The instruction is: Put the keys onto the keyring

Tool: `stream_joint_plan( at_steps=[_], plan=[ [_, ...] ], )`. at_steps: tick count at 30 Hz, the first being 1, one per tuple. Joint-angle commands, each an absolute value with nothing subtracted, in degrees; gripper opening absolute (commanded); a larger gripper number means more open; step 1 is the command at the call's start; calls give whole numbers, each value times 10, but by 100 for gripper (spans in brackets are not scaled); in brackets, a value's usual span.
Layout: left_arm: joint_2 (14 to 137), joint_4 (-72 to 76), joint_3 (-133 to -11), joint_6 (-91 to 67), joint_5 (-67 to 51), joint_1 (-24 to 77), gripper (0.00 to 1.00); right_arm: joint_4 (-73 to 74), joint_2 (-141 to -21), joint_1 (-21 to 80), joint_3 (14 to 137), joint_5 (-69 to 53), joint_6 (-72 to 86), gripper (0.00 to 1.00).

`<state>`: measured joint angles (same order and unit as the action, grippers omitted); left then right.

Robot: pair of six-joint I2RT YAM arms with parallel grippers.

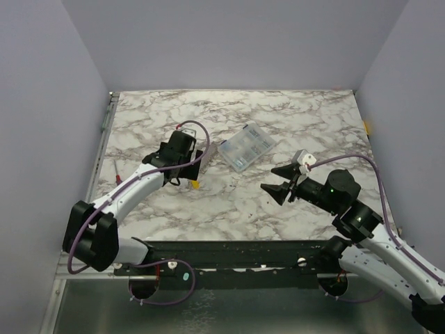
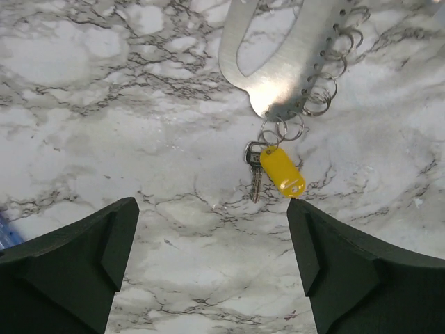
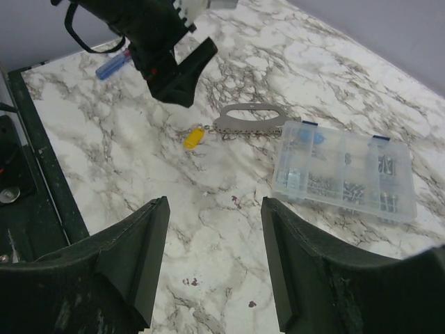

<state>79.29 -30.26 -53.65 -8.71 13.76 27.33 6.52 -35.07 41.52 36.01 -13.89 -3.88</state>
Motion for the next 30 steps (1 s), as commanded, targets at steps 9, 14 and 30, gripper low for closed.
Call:
stream_joint_plan(
  at_steps=[9,14,30],
  plan=[
    [519,-125,-415,-159,302,268,99,-17,-381,414,336,-112,41,100],
    [413,-98,-380,-119,375,268,99,-87,-409,414,322,-31,147,100],
    [264,-87,-345,-85,466,267,96,-116,-611,414,420,125,209,100]
  ],
)
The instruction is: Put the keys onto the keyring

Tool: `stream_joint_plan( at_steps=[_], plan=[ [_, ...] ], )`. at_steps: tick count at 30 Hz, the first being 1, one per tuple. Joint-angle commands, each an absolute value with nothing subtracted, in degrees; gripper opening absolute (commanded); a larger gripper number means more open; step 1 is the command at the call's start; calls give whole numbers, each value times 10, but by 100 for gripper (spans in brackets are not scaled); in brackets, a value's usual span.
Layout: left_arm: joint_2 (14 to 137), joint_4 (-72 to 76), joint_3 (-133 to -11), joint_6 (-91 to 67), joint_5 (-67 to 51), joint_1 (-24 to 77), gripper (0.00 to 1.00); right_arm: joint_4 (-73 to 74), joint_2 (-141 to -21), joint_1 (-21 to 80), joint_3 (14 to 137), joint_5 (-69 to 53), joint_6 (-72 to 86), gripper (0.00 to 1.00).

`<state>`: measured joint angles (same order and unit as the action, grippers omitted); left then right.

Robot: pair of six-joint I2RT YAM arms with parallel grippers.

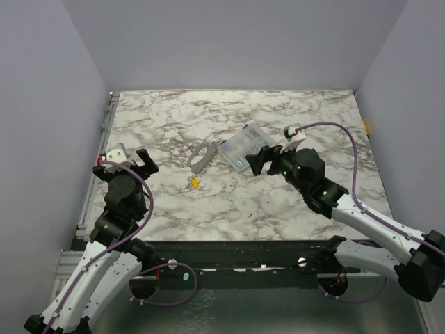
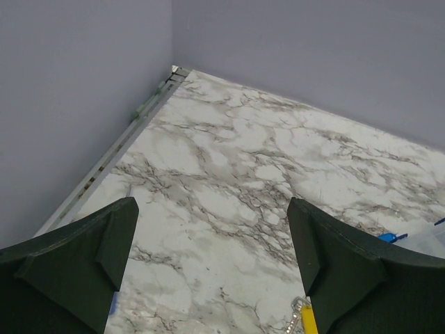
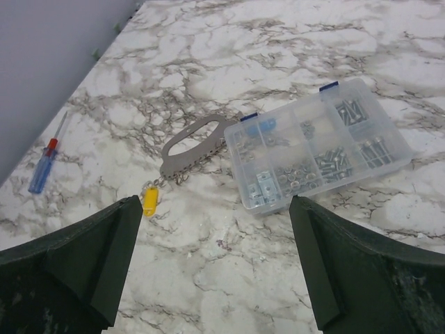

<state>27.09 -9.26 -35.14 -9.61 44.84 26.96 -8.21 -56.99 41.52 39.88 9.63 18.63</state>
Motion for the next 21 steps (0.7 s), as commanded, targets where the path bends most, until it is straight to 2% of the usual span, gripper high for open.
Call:
stream_joint_plan(
  at_steps=[1,12,21],
  plan=[
    [265,-87,-345,-84,466,267,96,-112,-624,414,429,132,222,100],
    [271,-85,-345,-84,457,267,96,-138,-715,414,458,103,227,100],
    [273,-84,-343,-83,458,267,96,-163,-739,413,464,114,213,100]
  ],
)
